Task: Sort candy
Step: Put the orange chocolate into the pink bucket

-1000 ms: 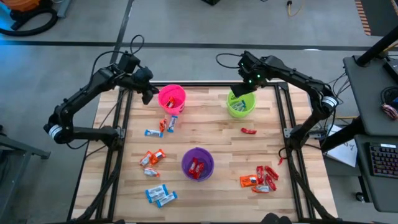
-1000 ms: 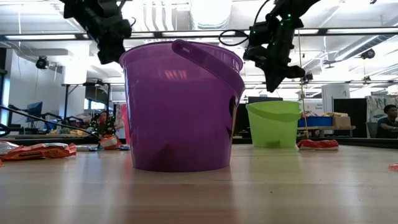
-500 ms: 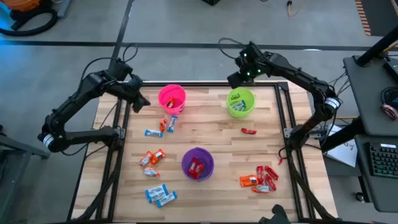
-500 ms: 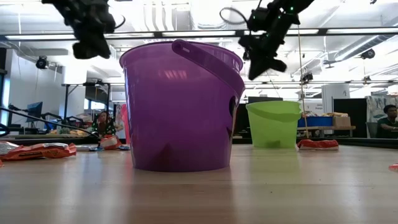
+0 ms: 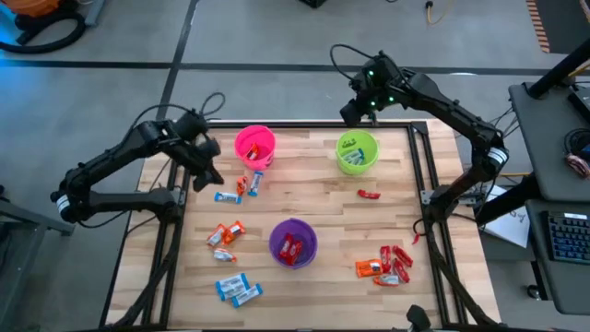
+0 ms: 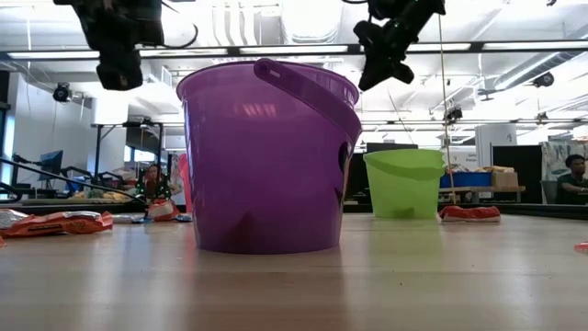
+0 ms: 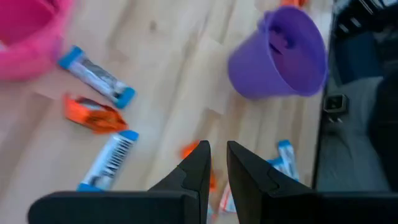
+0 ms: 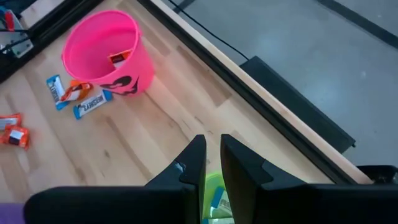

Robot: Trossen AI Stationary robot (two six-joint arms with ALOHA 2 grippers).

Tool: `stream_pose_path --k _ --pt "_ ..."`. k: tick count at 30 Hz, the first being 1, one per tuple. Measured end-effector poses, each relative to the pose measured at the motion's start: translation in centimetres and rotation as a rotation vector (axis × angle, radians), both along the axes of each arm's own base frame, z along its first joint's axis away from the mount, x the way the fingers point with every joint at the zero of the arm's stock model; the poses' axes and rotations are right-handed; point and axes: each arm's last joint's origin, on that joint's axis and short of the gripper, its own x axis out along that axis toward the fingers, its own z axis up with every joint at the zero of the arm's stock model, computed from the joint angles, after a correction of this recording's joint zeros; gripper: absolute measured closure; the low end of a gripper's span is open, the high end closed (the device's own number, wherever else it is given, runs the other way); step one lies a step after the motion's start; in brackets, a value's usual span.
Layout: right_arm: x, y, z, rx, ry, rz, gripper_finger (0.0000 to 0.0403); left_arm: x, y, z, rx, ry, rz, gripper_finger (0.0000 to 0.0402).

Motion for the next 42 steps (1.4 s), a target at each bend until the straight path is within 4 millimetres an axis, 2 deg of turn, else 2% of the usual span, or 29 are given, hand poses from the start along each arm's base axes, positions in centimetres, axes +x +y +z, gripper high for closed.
stream_pose_path --k 4,10,19,25,31,34,37,42 --pt "-0.1 0.5 0.4 -0.004 -0.009 0.006 0.0362 0.4 -1.1 -0.7 -0.075 0.045 0.006 0.0365" --pt "0.2 2.3 1.3 -0.020 -0.032 0.053 0.0362 1.2 -4.2 -1.1 -0.162 0.113 -0.008 0.0365" --pt "0.2 6.6 2.0 0.024 -0.007 0.150 0.0362 2.6 -8.9 -2.8 -0.054 0.152 0.013 0.0358" --pt "0.0 8.7 2.7 0.012 -0.013 0.171 0.0362 3.6 -10.9 -4.5 -0.037 0.196 0.020 0.0303" --pt "0.3 9.6 2.6 0.004 -0.006 0.191 0.0362 4.4 -11.3 -7.1 0.087 0.284 0.064 0.0216" --pt "0.5 9.9 2.6 0.011 -0.005 0.200 0.0362 4.9 -11.4 -8.6 0.098 0.311 0.067 0.0186" --pt "0.8 10.5 2.4 0.028 -0.002 0.207 0.0362 5.0 -11.6 -10.0 0.105 0.351 0.060 0.0173" --pt "1.3 11.7 2.3 0.035 0.009 0.213 0.0362 5.6 -12.3 -12.2 0.091 0.310 0.047 0.0172"
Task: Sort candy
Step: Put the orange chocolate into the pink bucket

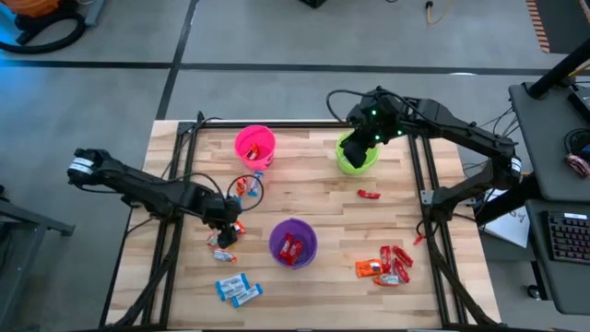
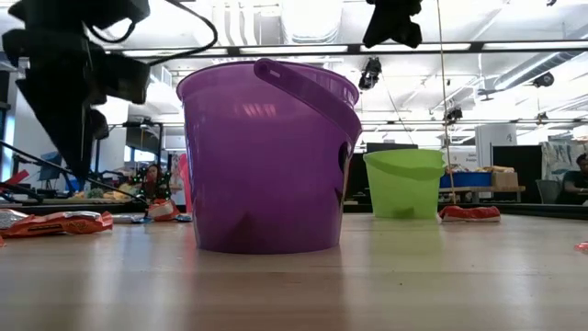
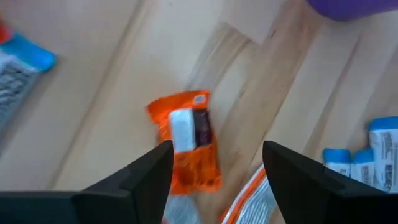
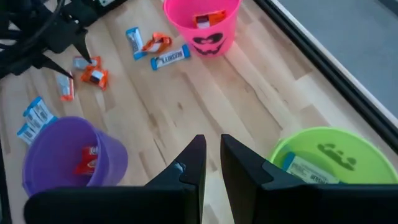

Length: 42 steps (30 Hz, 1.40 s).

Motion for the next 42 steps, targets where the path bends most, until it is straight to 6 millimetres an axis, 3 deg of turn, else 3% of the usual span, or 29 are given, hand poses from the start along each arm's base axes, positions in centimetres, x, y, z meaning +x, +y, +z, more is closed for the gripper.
stream_pose_path --k 7,12,22,28,35,42 --pt "0.0 1.4 -0.4 -0.013 0.067 -0.012 0.0362 0.4 -0.3 -2.4 0.036 0.056 0.018 0.0185" --pt "0.1 1.9 -0.4 -0.030 0.080 -0.005 0.0362 1.1 -0.2 -3.2 0.128 0.070 0.044 0.0187" --pt "0.3 2.8 -0.7 -0.033 0.093 0.025 0.0362 1.8 -0.4 -4.5 0.126 0.103 0.039 0.0200" --pt "0.4 3.3 -0.8 -0.050 0.101 0.033 0.0362 2.0 -0.5 -4.8 0.127 0.112 0.039 0.0248" --pt "0.5 3.8 -0.9 -0.069 0.110 0.040 0.0362 1.9 -0.5 -4.6 0.121 0.107 0.037 0.0336" --pt "0.5 3.9 -0.9 -0.064 0.109 0.036 0.0362 2.3 -0.7 -2.8 0.082 0.064 0.018 0.0395"
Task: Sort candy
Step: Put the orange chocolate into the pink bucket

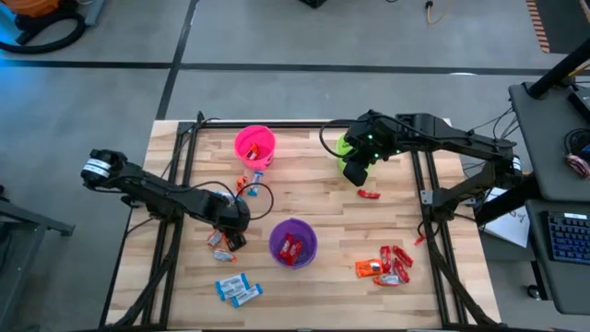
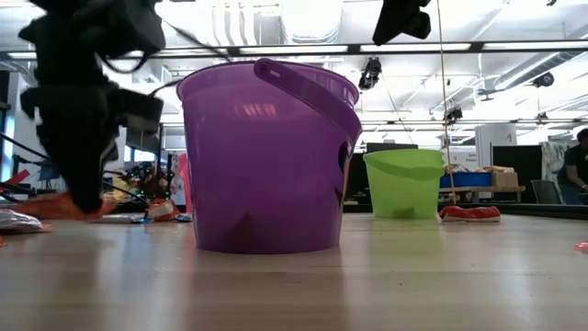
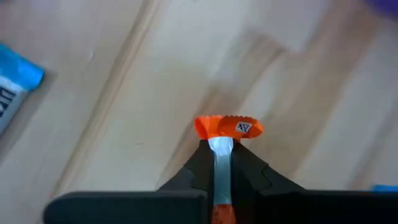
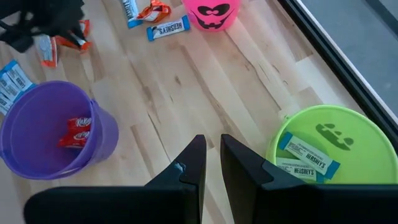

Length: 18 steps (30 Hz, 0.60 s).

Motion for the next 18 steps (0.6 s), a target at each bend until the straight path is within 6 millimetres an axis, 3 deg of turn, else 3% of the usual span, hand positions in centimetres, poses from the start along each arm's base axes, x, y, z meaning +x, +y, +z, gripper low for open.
stream_pose_path --k 5,9,14,18 --pt "0.0 0.0 0.0 -0.014 0.001 0.014 0.0362 0.6 0.0 4.4 0.001 -0.099 -0.069 0.0390" --pt "0.1 -0.3 0.1 -0.071 -0.001 -0.002 0.0362 0.4 1.1 8.8 0.076 -0.193 -0.031 0.0389" --pt "0.3 -1.5 0.5 -0.122 -0.049 -0.045 0.0362 -0.4 4.6 14.2 0.253 -0.363 0.058 0.0390" --pt "0.6 -3.2 1.2 -0.155 -0.153 -0.103 0.0362 -1.0 8.7 17.1 0.409 -0.460 0.159 0.0390"
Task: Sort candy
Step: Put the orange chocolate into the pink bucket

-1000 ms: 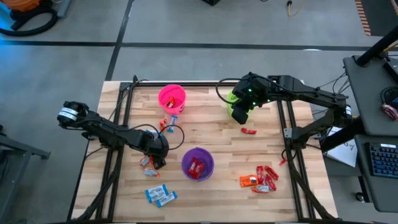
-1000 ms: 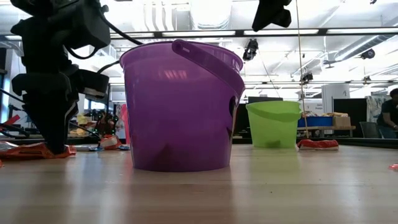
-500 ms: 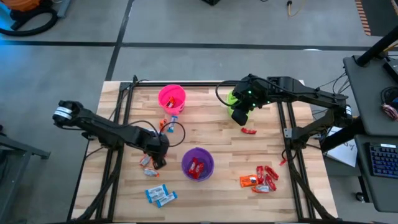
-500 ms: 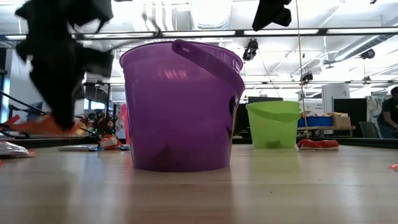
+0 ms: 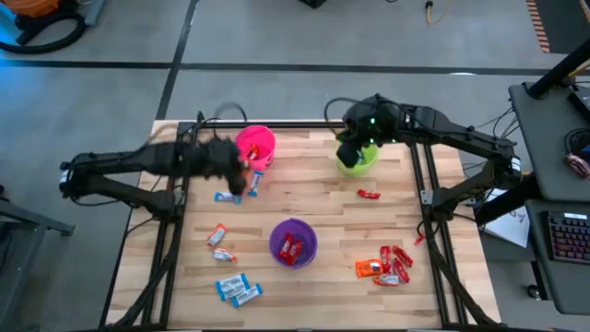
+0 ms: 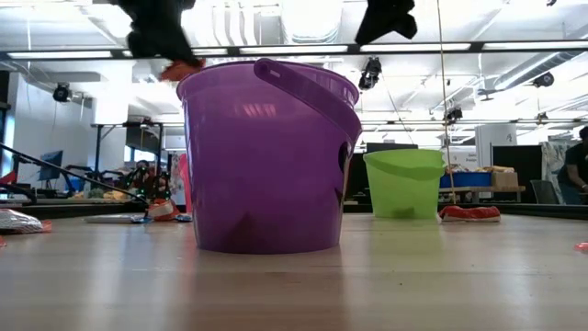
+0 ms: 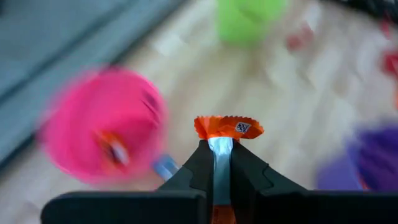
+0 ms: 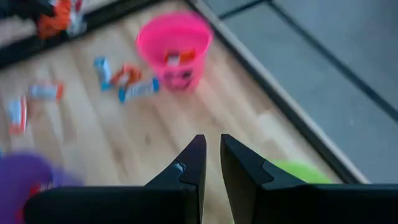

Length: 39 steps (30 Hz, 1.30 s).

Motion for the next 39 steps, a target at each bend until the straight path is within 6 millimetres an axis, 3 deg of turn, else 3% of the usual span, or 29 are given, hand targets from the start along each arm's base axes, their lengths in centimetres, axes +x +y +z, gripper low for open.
stream_pose_path --k 6,10,13,20,26,39 --pt "-0.2 -2.6 0.9 -0.060 -0.106 -0.064 0.0362 -0.4 6.8 0.6 0.068 -0.134 0.078 0.0390" --pt "-0.8 -4.1 1.0 -0.065 -0.111 -0.116 0.0362 -0.3 10.7 -0.8 0.068 -0.120 0.114 0.0390" --pt "-1.2 -4.8 1.0 -0.067 -0.110 -0.147 0.0362 0.4 12.6 -2.0 0.060 -0.087 0.101 0.0391" --pt "-1.8 -6.1 0.9 -0.085 -0.094 -0.180 0.0362 2.8 14.7 -5.8 0.025 0.026 0.040 0.0391" --pt "-1.7 -6.8 0.5 -0.080 -0.079 -0.198 0.0362 3.7 15.7 -8.1 -0.032 0.090 0.055 0.0389" --pt "-1.7 -6.7 0.2 -0.030 -0.078 -0.224 0.0362 3.3 15.3 -7.9 -0.089 0.082 0.107 0.0315"
